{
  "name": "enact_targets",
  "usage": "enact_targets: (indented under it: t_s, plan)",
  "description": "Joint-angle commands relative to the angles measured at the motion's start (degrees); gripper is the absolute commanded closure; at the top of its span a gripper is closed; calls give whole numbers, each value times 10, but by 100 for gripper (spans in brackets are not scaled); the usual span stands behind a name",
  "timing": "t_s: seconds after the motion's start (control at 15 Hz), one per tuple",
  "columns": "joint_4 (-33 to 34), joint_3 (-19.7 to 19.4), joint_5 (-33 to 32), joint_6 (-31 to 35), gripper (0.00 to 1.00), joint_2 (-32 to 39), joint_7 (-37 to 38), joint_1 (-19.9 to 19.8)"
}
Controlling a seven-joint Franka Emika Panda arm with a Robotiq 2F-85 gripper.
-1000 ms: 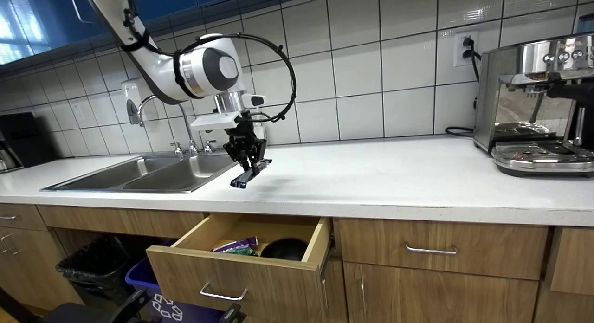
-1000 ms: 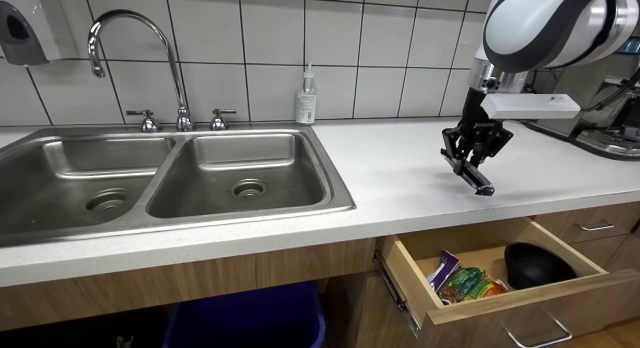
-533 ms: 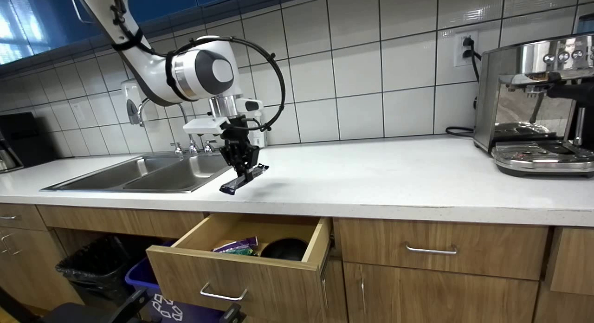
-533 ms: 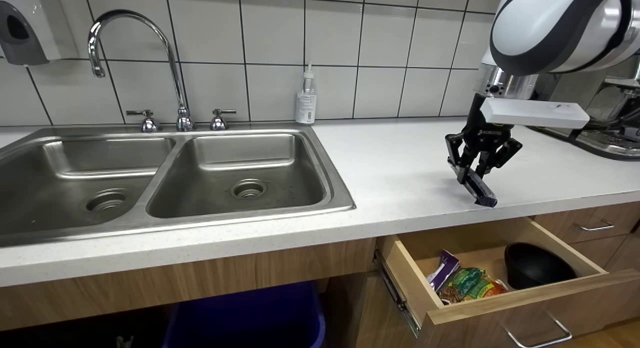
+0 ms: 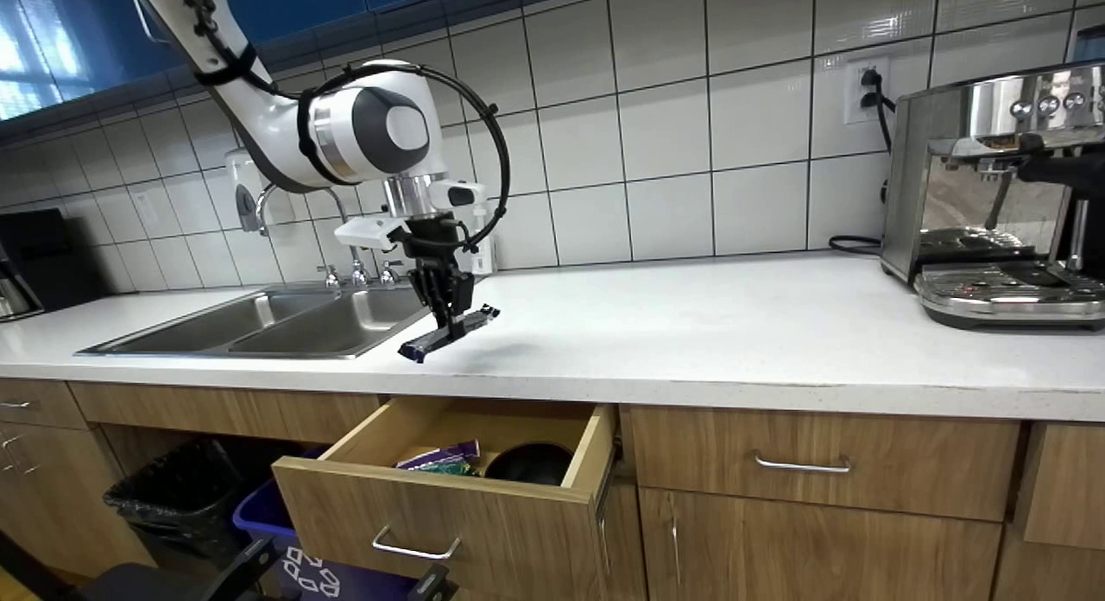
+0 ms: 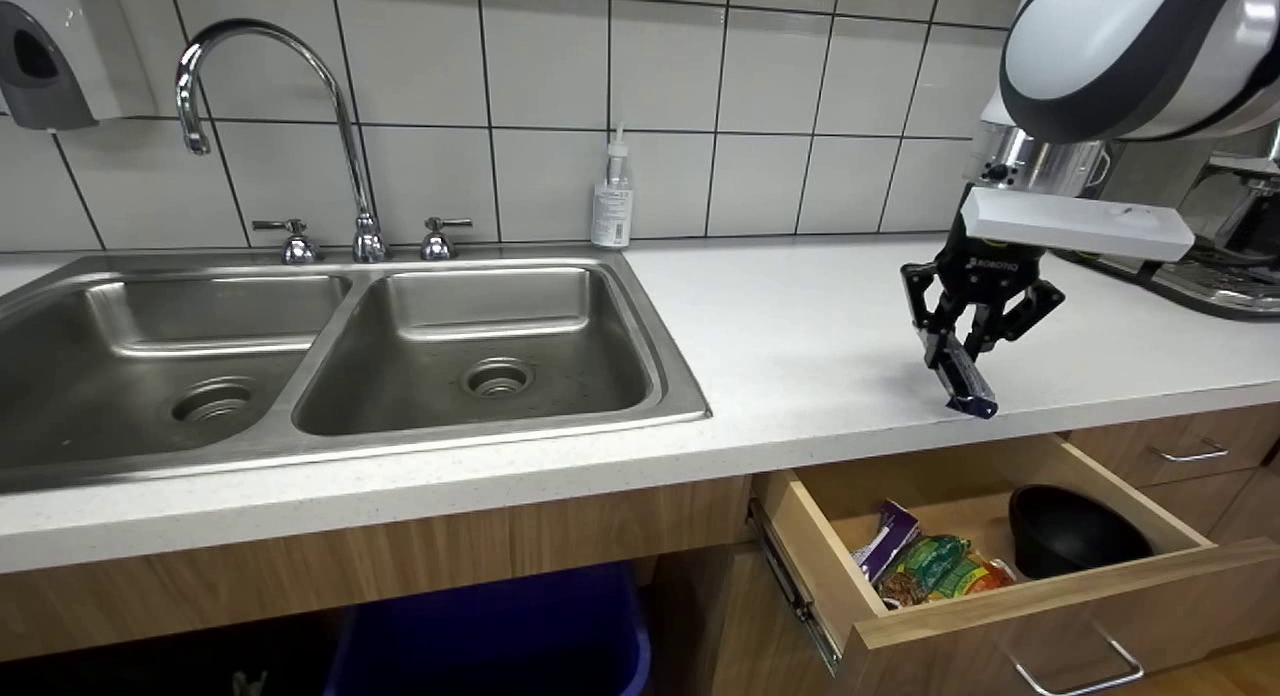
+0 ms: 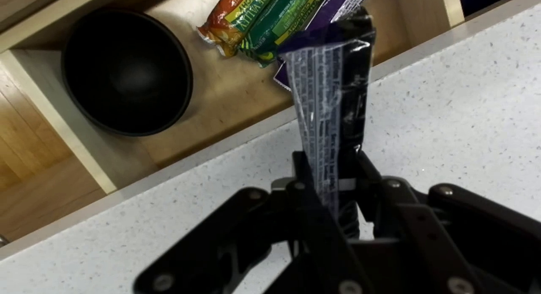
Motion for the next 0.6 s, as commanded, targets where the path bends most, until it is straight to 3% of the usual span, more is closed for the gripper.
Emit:
enact_targets:
  t_s: [0.0, 0.53]
  plan:
    - [-33, -7, 0, 17, 93, -33, 51, 7]
    - [-74, -12, -12, 52, 93, -43, 117, 8]
